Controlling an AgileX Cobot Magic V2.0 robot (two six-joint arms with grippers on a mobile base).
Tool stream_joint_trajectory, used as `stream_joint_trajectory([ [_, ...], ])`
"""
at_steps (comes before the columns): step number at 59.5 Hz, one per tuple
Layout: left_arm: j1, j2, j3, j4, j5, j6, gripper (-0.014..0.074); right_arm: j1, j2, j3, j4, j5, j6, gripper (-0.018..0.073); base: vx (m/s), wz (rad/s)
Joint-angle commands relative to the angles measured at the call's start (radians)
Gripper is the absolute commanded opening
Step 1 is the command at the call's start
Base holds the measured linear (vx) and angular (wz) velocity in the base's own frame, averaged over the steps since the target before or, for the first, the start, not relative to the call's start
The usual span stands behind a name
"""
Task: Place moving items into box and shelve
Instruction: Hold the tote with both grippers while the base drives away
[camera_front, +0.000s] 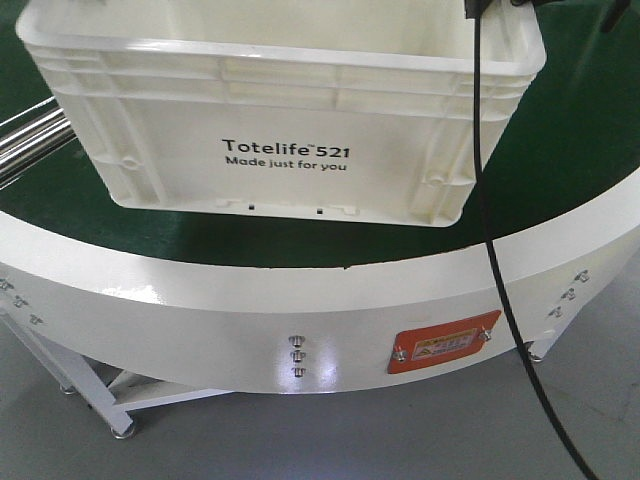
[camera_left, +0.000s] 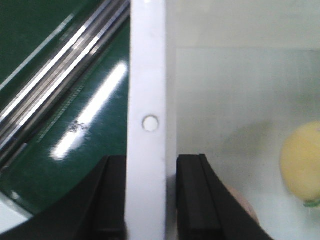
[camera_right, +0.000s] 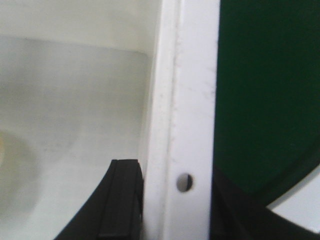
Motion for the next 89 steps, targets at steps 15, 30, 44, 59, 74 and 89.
stream_joint_trajectory([
  [15,-0.157,-0.285,0.238,0.274,-0.112,-0.236,0.0158,0.120,-0.246,0.236,-0.140,-0.081,0.131,0.0081,0.00,0.00],
  [30,-0.268,-0.523,0.634,0.332,-0.310,-0.440,0.0158,0.144,-0.409,0.502,-0.126,-0.177,0.197,0.0081,0.00,0.00],
  [44,-0.326,-0.689,0.952,0.381,-0.401,-0.589,0.0158,0.144,-0.494,0.676,-0.120,-0.202,0.261,0.0081,0.00,0.00],
  [59,-0.356,-0.783,1.133,0.426,-0.423,-0.679,0.0161,0.144,-0.559,0.836,-0.090,-0.272,0.339,0.0081,0.00,0.00],
  [74,-0.356,-0.781,1.140,0.425,-0.430,-0.678,0.0161,0.144,-0.578,0.879,-0.073,-0.348,0.327,0.0081,0.00,0.00],
  [89,-0.356,-0.804,1.139,0.404,-0.519,-0.679,0.0161,0.144,-0.578,0.859,-0.072,-0.365,0.318,0.0081,0.00,0.00],
])
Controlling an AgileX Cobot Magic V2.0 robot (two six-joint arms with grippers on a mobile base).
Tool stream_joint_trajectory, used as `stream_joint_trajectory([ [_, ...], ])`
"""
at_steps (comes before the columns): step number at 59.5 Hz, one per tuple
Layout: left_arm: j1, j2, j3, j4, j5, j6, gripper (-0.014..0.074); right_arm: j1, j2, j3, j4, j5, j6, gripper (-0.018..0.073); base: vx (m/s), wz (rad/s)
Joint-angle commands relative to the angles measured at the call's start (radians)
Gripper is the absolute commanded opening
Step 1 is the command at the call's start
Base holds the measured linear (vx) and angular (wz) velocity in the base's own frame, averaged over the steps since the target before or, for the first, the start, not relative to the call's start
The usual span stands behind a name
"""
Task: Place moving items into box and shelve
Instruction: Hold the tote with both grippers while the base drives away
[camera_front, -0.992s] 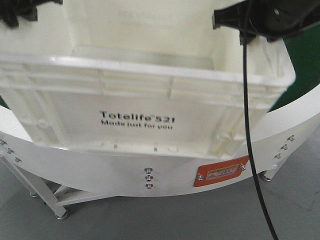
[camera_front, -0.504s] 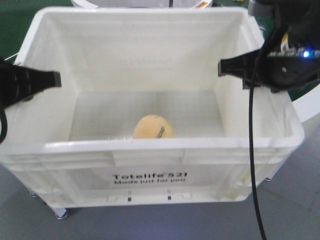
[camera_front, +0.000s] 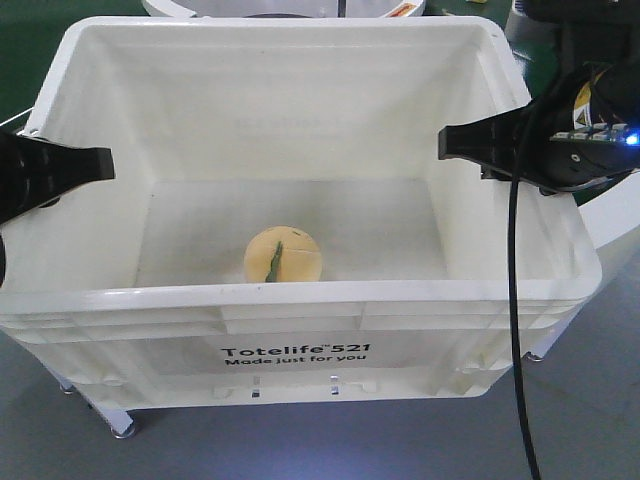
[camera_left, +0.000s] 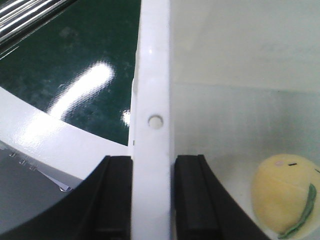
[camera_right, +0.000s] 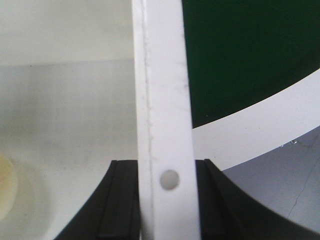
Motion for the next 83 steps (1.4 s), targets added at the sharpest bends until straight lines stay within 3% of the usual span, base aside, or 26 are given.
stream_joint_trajectory([
  [1,-0.006,-0.048,-0.037,0.071,-0.155,-0.011,0.0161,-0.004,-0.031,-0.047,-0.046,-0.092,-0.005,0.0081,0.00,0.00],
  [16,-0.006,-0.083,-0.036,0.069,-0.202,-0.010,0.0161,-0.004,-0.042,-0.047,-0.039,-0.100,-0.004,0.0081,0.00,0.00],
  [83,-0.003,-0.080,-0.036,0.068,-0.200,-0.010,0.0161,-0.005,-0.042,-0.053,-0.060,-0.086,-0.004,0.0081,0.00,0.00],
])
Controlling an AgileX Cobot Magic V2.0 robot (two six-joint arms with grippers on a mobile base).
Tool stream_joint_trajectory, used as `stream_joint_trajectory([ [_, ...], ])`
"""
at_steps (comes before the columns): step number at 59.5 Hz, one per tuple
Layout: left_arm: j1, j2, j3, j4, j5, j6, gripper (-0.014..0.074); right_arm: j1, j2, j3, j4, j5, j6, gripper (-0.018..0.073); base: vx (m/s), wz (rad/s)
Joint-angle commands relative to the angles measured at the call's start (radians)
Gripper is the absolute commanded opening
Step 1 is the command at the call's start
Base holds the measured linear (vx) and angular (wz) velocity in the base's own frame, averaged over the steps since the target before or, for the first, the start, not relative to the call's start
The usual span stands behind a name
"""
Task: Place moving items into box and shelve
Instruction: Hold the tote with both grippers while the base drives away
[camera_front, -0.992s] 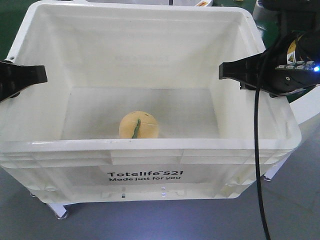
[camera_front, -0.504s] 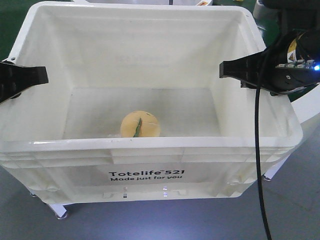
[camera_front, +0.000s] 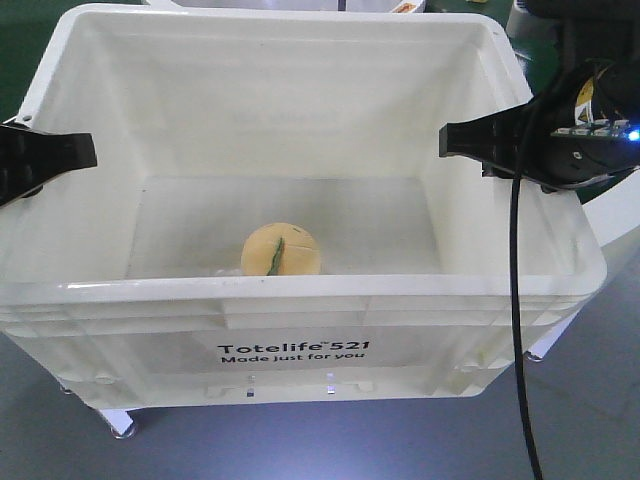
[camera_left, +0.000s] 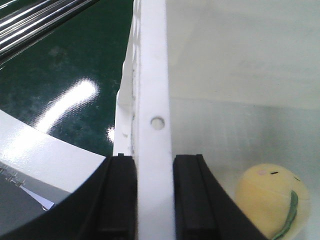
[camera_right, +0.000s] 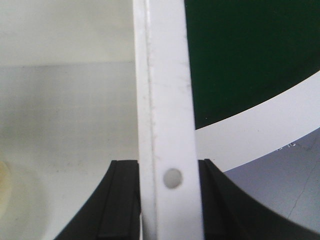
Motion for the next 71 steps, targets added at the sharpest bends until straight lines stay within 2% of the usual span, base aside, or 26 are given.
stream_joint_trajectory([
  [1,-0.003,-0.026,-0.046,0.064,-0.155,-0.009,0.0161,-0.005,-0.042,-0.049,-0.055,-0.085,-0.002,0.0081,0.00,0.00],
  [71,-0.003,-0.026,-0.046,0.064,-0.154,-0.009,0.0161,-0.005,-0.042,-0.049,-0.055,-0.084,-0.002,0.0081,-0.02,0.05],
])
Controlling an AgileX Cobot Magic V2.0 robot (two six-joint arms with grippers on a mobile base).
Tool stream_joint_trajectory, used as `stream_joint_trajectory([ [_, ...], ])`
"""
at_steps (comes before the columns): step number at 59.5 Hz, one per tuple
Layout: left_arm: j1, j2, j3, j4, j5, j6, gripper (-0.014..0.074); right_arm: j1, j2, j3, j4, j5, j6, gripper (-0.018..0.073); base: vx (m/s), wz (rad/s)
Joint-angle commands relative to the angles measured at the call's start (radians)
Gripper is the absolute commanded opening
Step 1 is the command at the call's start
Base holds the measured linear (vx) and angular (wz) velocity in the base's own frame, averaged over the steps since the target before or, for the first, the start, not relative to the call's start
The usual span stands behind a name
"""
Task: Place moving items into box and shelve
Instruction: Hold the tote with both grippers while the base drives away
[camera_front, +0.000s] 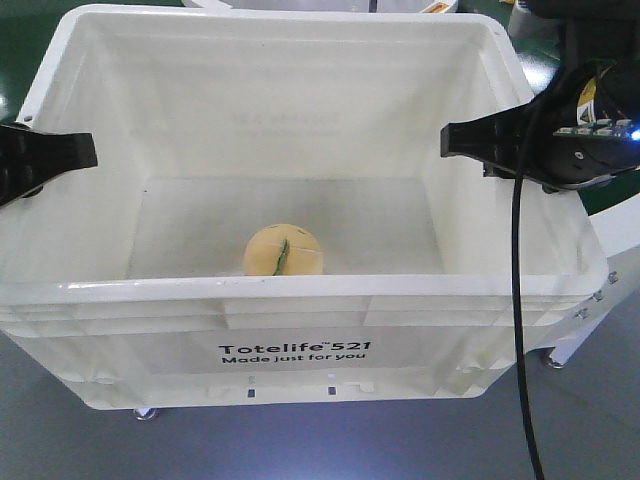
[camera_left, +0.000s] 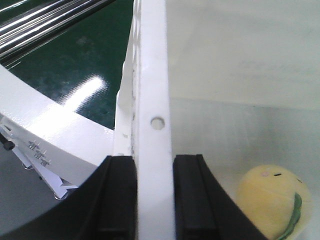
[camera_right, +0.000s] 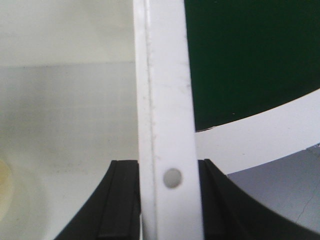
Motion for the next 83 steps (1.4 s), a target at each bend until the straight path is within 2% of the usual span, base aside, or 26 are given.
stream_joint_trajectory([
  [1,-0.003,-0.026,-0.046,0.067,-0.152,-0.009,0.0161,-0.005,-0.039,-0.049,-0.055,-0.087,-0.002,0.0081,-0.04,0.17],
  [39,-0.003,-0.026,-0.046,0.067,-0.148,-0.009,0.0161,-0.005,-0.039,-0.049,-0.055,-0.083,-0.002,0.0081,-0.04,0.30],
  [83,-0.003,-0.026,-0.046,0.067,-0.148,-0.009,0.0161,-0.005,-0.039,-0.049,-0.055,-0.076,-0.002,0.0081,-0.06,0.59],
])
